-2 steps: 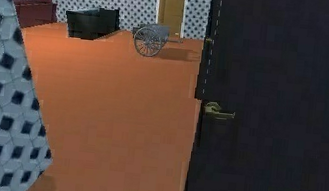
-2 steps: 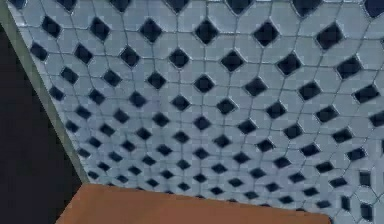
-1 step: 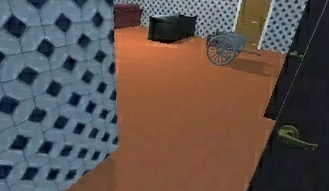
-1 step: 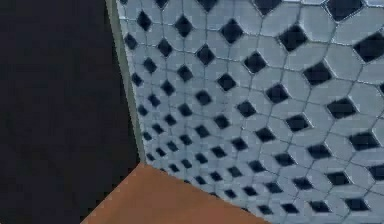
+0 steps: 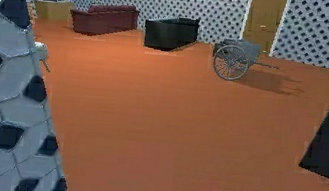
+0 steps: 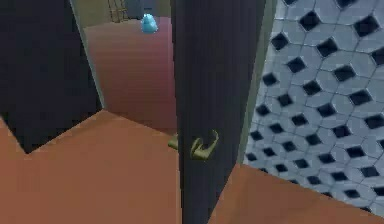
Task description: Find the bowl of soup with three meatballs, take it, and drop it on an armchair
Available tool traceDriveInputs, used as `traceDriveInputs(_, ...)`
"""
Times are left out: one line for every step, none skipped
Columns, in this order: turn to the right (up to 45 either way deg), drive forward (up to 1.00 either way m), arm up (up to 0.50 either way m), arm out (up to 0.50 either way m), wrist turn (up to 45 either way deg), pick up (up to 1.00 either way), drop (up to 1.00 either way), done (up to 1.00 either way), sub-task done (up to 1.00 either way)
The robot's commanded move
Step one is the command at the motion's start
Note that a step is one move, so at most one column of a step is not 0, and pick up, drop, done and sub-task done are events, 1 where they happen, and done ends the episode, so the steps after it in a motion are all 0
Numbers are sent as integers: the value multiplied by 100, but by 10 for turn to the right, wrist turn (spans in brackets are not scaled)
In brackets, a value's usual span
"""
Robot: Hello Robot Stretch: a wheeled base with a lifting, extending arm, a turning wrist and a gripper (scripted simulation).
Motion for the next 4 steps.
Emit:
traceDriveInputs(240,0,0,0,0,0,0,0,0)
traceDriveInputs(0,40,0,0,0,0,0,0,0)
traceDriveInputs(450,0,0,0,0,0,0,0,0)
traceDriveInputs(30,0,0,0,0,0,0,0,0)
